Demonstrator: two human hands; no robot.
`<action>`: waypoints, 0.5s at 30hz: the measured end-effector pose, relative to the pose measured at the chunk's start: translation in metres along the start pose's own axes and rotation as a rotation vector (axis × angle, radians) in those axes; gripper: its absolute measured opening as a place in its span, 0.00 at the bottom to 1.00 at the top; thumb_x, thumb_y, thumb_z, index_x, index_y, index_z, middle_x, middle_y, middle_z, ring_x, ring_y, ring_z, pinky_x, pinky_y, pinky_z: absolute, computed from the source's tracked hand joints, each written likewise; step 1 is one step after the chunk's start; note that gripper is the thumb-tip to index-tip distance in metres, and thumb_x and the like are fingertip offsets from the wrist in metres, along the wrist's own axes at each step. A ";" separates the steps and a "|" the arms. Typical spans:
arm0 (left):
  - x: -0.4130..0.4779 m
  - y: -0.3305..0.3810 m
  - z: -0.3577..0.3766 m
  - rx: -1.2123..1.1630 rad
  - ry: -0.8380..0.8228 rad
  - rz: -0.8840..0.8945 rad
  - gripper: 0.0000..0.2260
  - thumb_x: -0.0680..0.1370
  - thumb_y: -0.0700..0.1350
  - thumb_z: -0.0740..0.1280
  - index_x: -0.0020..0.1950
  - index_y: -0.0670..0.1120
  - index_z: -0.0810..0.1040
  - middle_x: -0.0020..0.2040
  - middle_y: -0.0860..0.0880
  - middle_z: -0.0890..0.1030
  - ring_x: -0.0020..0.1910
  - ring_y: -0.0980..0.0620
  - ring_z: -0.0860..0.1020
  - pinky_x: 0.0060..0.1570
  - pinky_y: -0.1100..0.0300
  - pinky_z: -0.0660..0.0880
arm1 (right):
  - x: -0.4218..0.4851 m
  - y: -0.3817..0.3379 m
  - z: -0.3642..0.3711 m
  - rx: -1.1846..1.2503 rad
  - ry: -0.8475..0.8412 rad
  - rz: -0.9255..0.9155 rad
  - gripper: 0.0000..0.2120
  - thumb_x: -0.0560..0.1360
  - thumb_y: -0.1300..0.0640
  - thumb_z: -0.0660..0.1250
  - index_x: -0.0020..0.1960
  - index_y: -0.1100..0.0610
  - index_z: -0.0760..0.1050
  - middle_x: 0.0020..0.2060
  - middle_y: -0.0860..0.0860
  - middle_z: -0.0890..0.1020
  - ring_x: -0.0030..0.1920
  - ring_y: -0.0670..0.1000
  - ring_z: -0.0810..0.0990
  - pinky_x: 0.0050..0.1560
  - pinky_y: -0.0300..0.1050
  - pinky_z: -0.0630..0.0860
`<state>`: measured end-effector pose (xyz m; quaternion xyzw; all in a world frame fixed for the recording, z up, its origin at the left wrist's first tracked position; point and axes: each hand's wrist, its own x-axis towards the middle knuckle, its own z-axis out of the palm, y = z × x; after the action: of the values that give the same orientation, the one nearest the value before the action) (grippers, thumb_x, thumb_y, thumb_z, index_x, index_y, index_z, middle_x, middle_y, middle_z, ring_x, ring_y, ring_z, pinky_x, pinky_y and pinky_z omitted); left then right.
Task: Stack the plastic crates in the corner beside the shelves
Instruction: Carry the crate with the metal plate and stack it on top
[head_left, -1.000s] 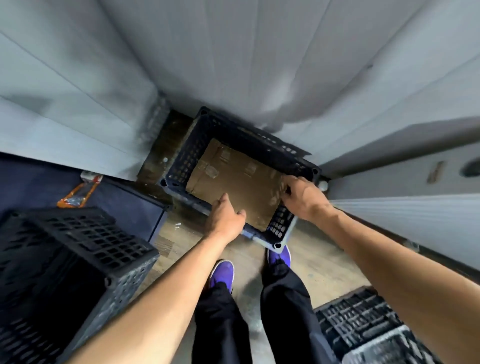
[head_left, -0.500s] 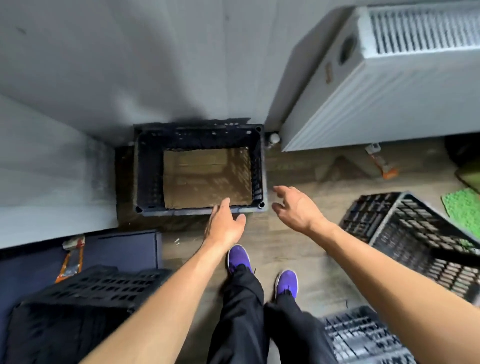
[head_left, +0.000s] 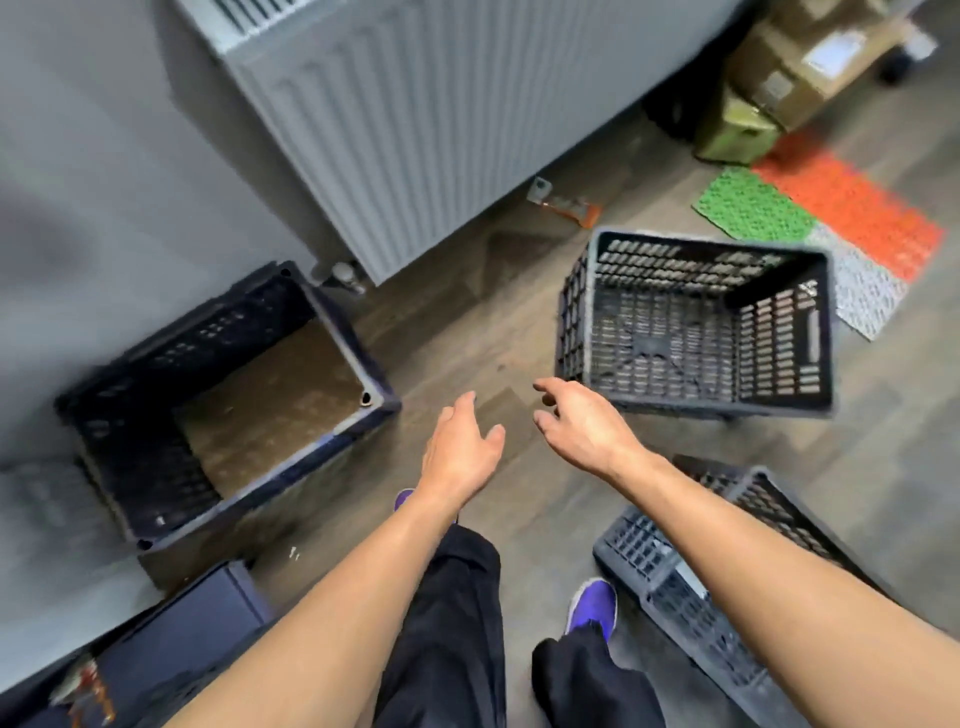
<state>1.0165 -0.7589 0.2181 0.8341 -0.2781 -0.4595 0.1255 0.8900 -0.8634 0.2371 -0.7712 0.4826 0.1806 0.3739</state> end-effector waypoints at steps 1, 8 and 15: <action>-0.005 0.009 0.011 0.024 -0.007 0.022 0.29 0.78 0.53 0.63 0.77 0.49 0.60 0.70 0.45 0.70 0.67 0.45 0.71 0.65 0.52 0.69 | -0.008 0.015 -0.002 0.017 0.010 0.011 0.24 0.78 0.53 0.61 0.73 0.54 0.67 0.65 0.56 0.77 0.65 0.55 0.75 0.65 0.49 0.71; -0.065 0.071 0.122 0.160 -0.107 0.148 0.29 0.79 0.53 0.62 0.77 0.47 0.59 0.69 0.44 0.70 0.67 0.47 0.72 0.65 0.51 0.70 | -0.092 0.151 -0.005 0.179 0.074 0.136 0.24 0.79 0.52 0.60 0.74 0.52 0.66 0.65 0.54 0.75 0.66 0.55 0.73 0.65 0.52 0.70; -0.112 0.119 0.230 0.302 -0.222 0.237 0.29 0.78 0.54 0.62 0.77 0.47 0.60 0.70 0.43 0.70 0.68 0.46 0.71 0.66 0.50 0.68 | -0.171 0.276 0.007 0.321 0.095 0.324 0.23 0.78 0.51 0.60 0.73 0.50 0.67 0.63 0.52 0.76 0.63 0.55 0.75 0.62 0.51 0.72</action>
<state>0.7353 -0.7805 0.2256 0.7491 -0.4520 -0.4838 0.0207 0.5678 -0.8242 0.2307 -0.6221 0.6396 0.1227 0.4346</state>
